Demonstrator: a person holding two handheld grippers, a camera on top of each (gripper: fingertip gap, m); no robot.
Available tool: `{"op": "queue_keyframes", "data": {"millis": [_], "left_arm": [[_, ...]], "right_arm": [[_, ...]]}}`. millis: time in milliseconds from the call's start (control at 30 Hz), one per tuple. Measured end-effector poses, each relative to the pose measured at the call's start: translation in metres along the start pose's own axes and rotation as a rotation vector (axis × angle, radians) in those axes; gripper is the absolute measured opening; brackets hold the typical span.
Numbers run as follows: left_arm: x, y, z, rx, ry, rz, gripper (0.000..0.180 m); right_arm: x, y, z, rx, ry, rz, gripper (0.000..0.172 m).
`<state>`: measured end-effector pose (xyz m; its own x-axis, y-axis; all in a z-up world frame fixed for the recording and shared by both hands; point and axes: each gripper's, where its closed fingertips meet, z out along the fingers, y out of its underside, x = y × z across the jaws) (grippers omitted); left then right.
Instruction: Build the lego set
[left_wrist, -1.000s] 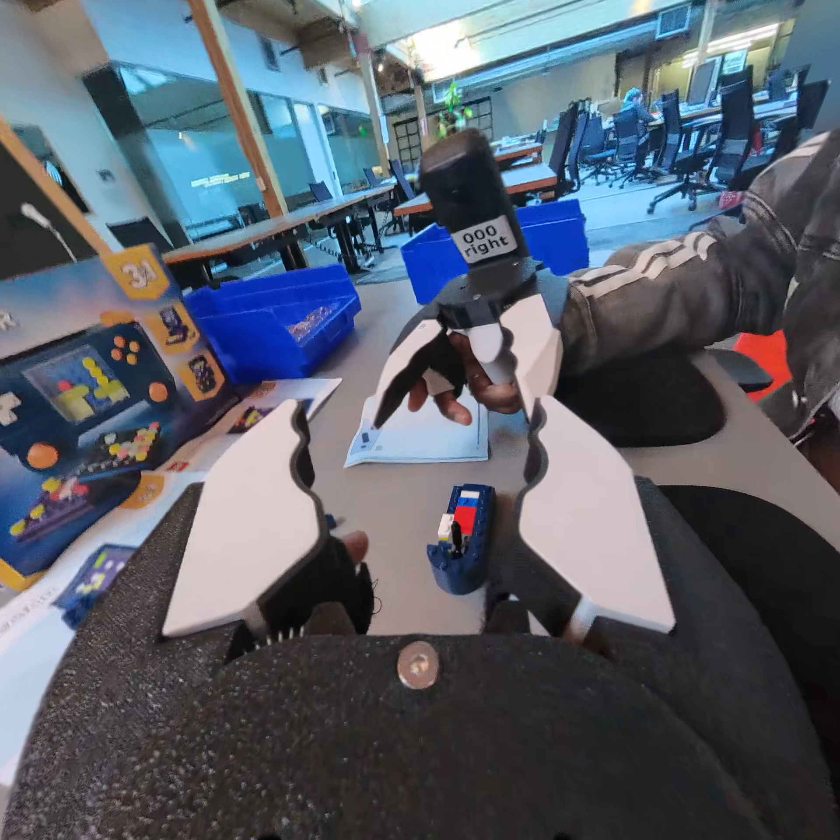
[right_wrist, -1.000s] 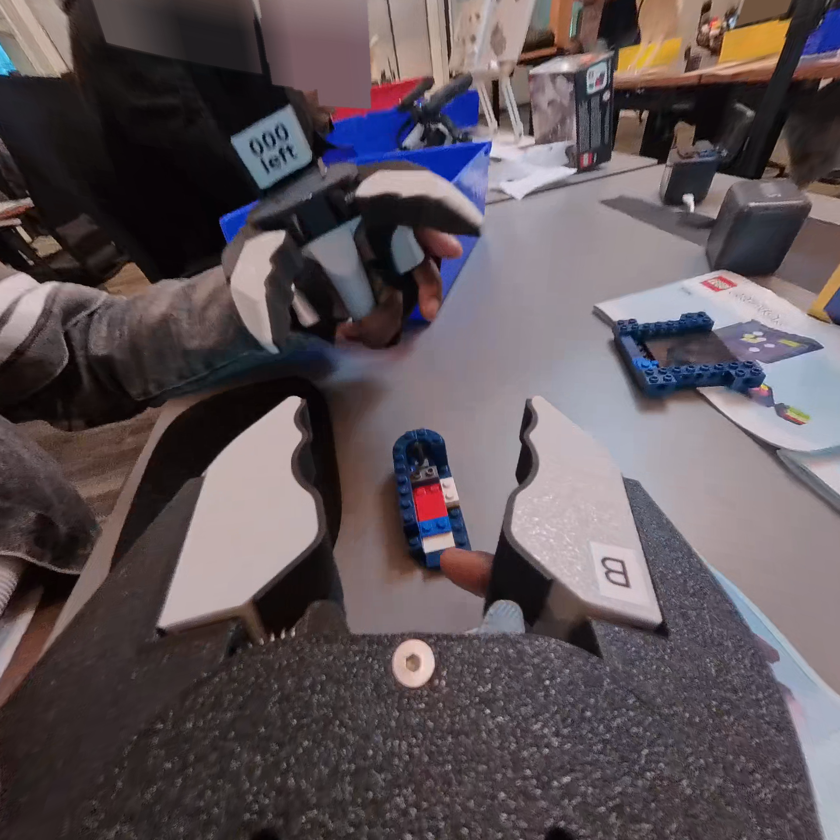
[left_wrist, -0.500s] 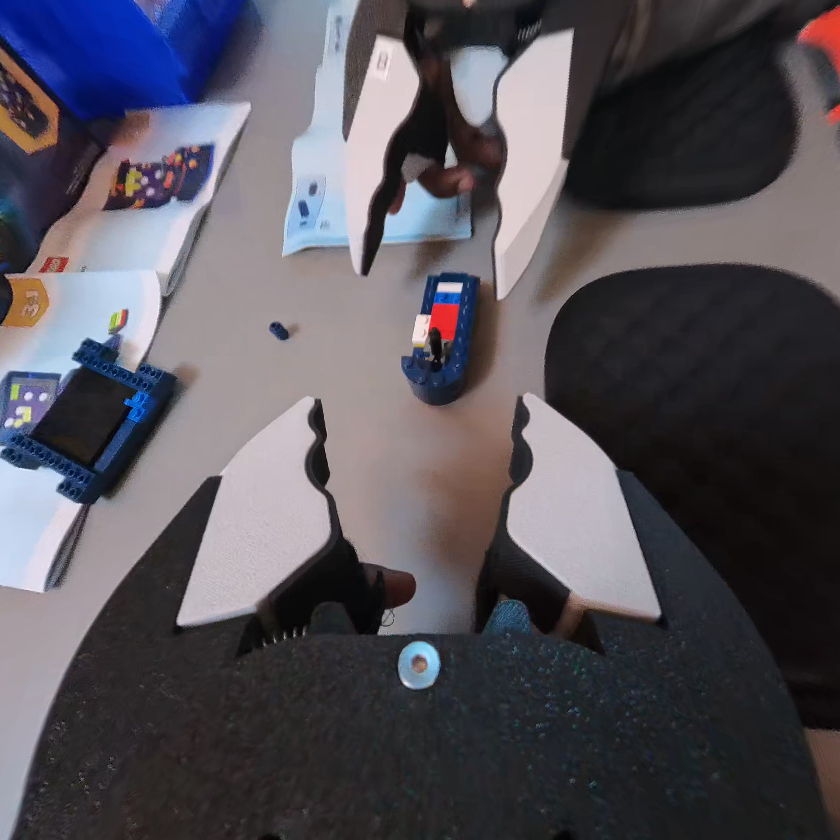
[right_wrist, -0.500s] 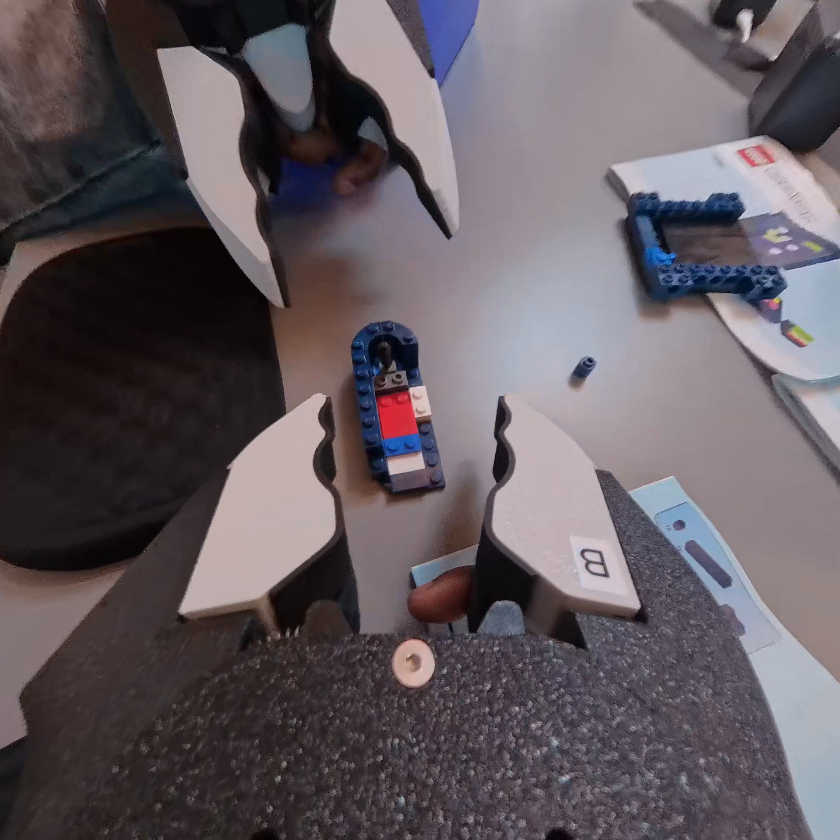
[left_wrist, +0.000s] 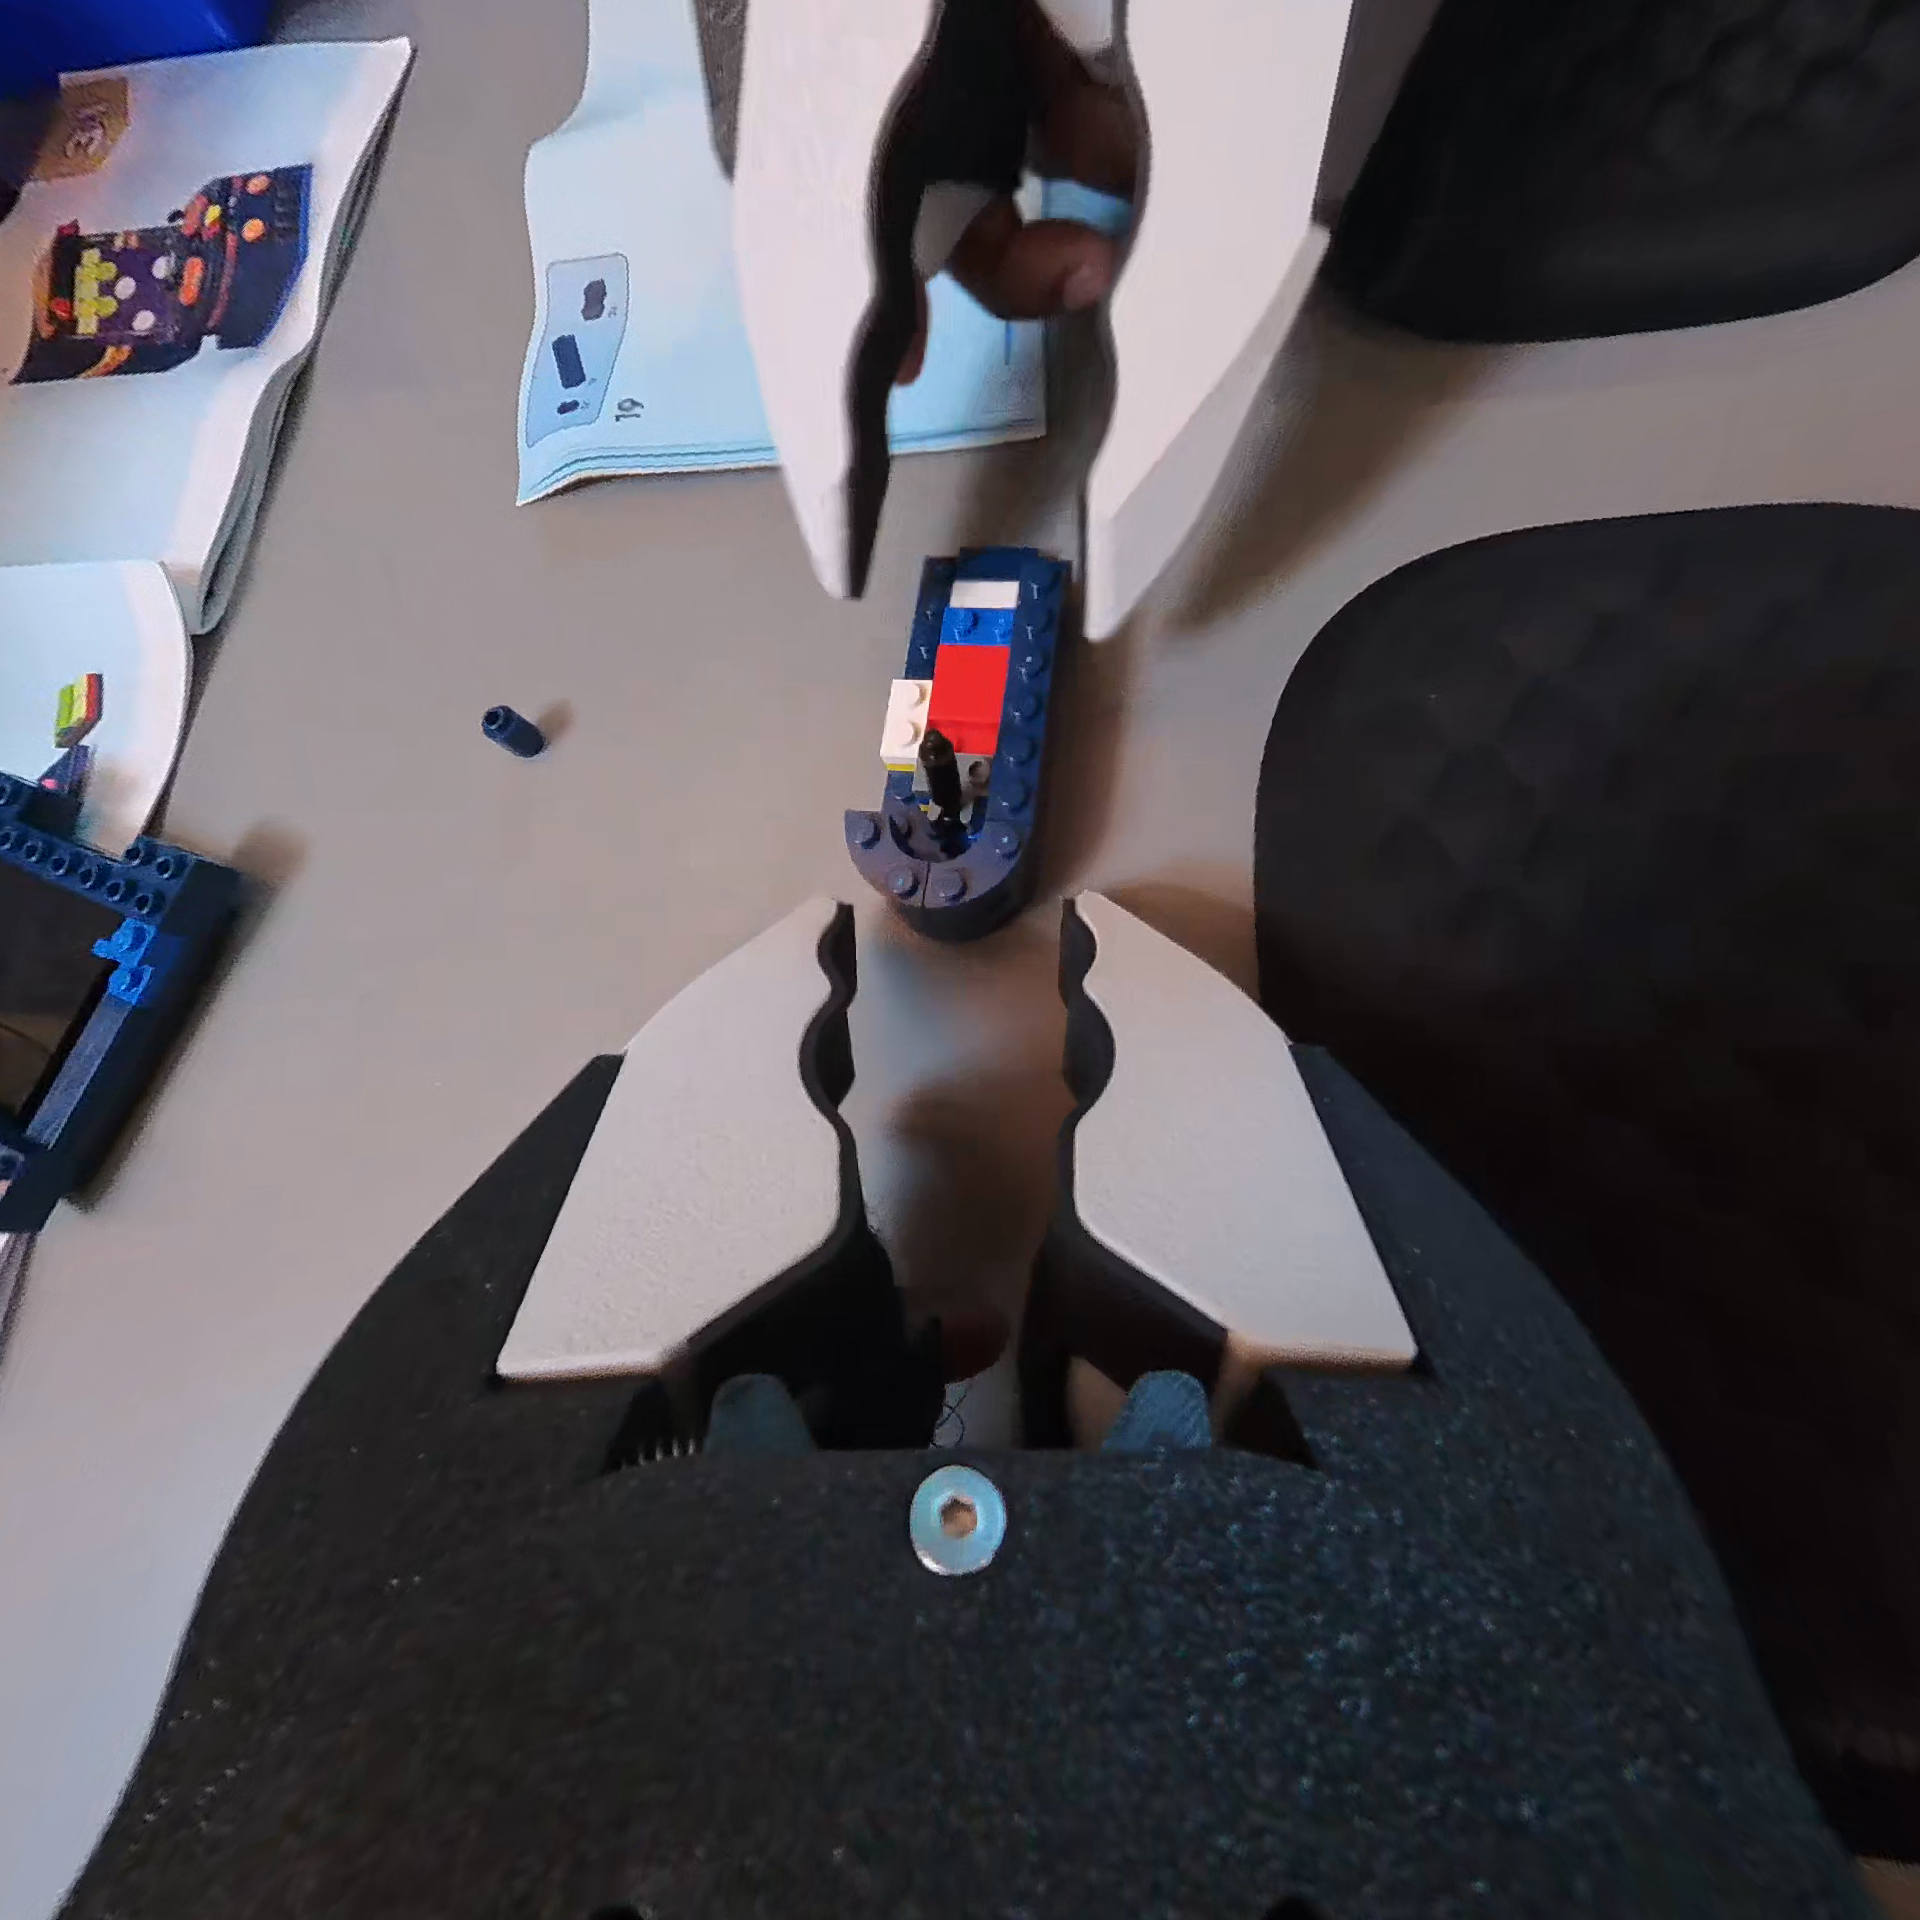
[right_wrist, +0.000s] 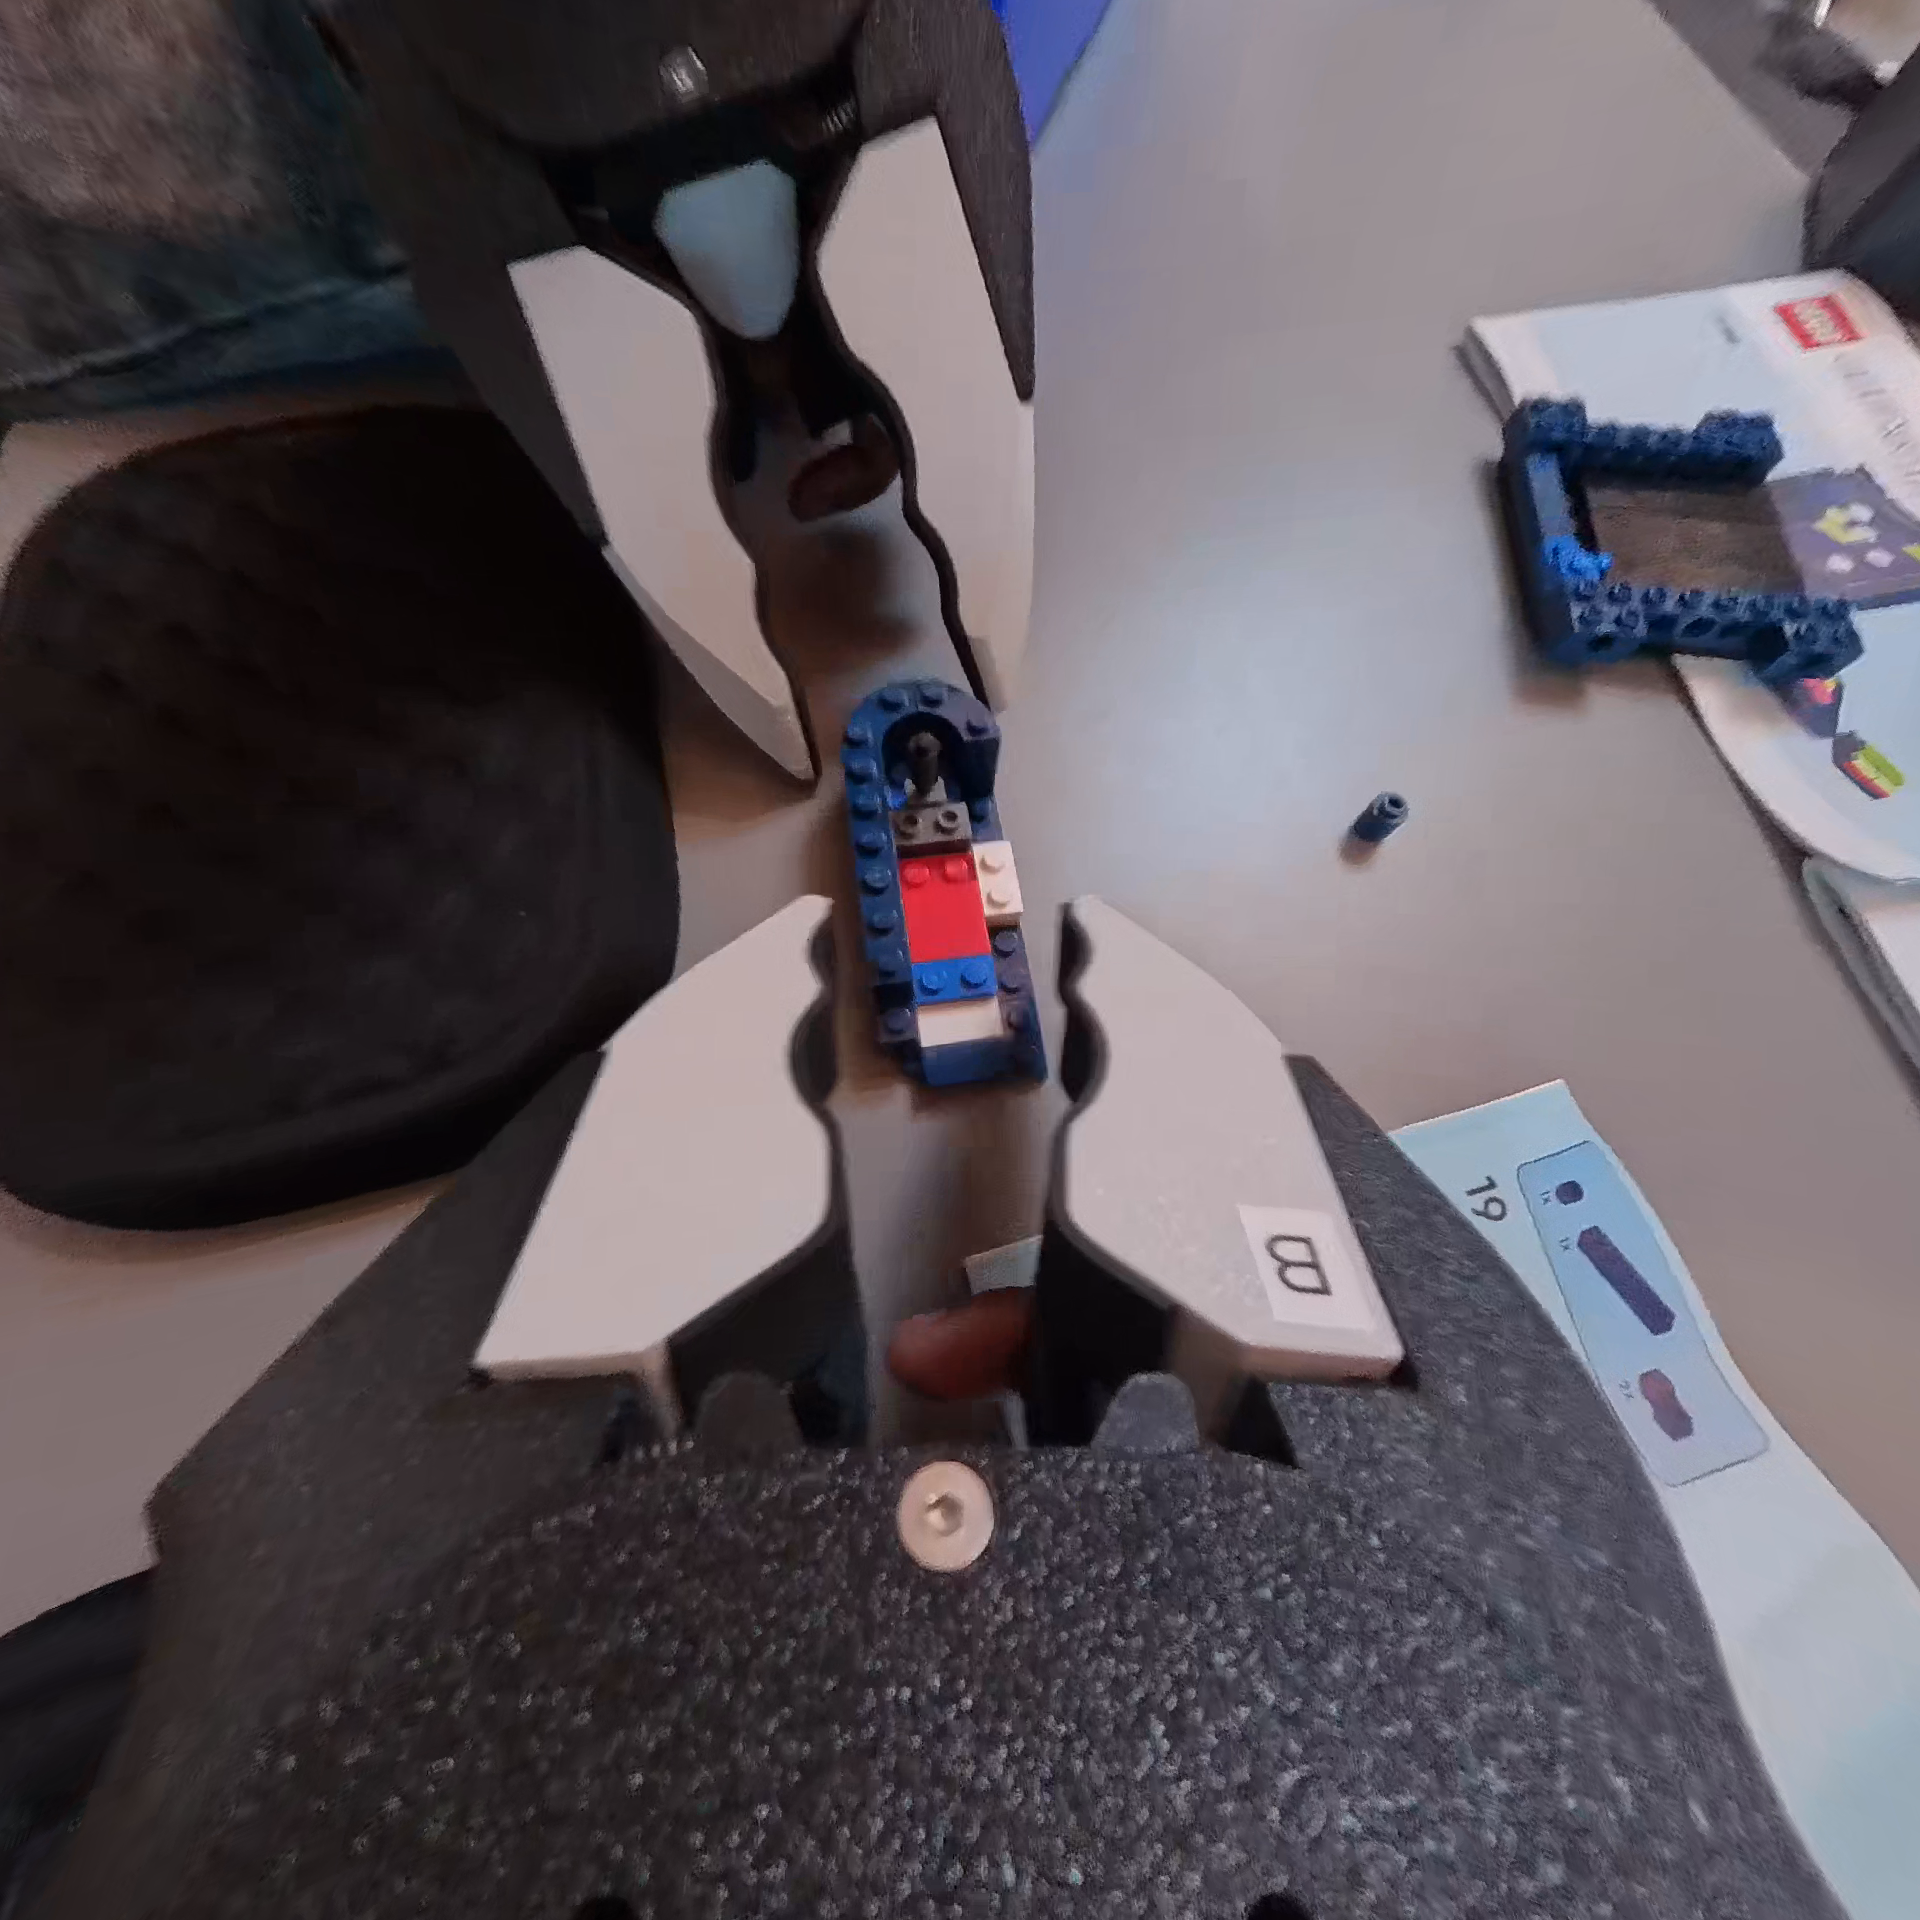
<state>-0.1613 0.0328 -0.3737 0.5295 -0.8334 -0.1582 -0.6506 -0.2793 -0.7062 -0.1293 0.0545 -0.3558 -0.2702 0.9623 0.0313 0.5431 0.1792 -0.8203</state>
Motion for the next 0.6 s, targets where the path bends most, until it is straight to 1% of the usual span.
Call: {"op": "queue_keyframes", "data": {"millis": [33,67,100,167,267,367,433,600], "left_arm": [[0.001,0.000,-0.002,0.002,0.007,-0.016,0.035],[0.000,-0.002,-0.004,0.011,0.015,-0.041,0.035],[0.001,-0.005,-0.007,0.031,0.031,-0.066,0.032],[0.000,-0.013,-0.014,0.072,0.033,-0.096,0.025],[-0.005,-0.018,-0.020,0.107,0.001,-0.095,0.013],[-0.003,-0.017,-0.016,0.097,-0.001,-0.069,0.011],[-0.001,-0.015,-0.013,0.079,0.009,-0.053,0.007],[-0.001,-0.017,-0.008,0.080,0.005,-0.073,0.000]], "right_arm": [[-0.004,-0.004,-0.003,0.027,-0.018,-0.011,0.022],[-0.006,-0.007,-0.004,0.044,-0.029,-0.022,0.013],[-0.007,-0.007,-0.004,0.040,-0.029,-0.030,0.011],[-0.010,-0.003,0.000,0.017,-0.031,-0.049,0.012],[-0.012,0.001,0.004,-0.013,-0.024,-0.072,0.015],[-0.012,0.000,0.006,-0.010,-0.013,-0.092,0.015],[-0.012,0.001,0.006,-0.021,-0.008,-0.096,0.009],[-0.013,0.002,0.007,-0.024,-0.015,-0.084,0.008]]}}
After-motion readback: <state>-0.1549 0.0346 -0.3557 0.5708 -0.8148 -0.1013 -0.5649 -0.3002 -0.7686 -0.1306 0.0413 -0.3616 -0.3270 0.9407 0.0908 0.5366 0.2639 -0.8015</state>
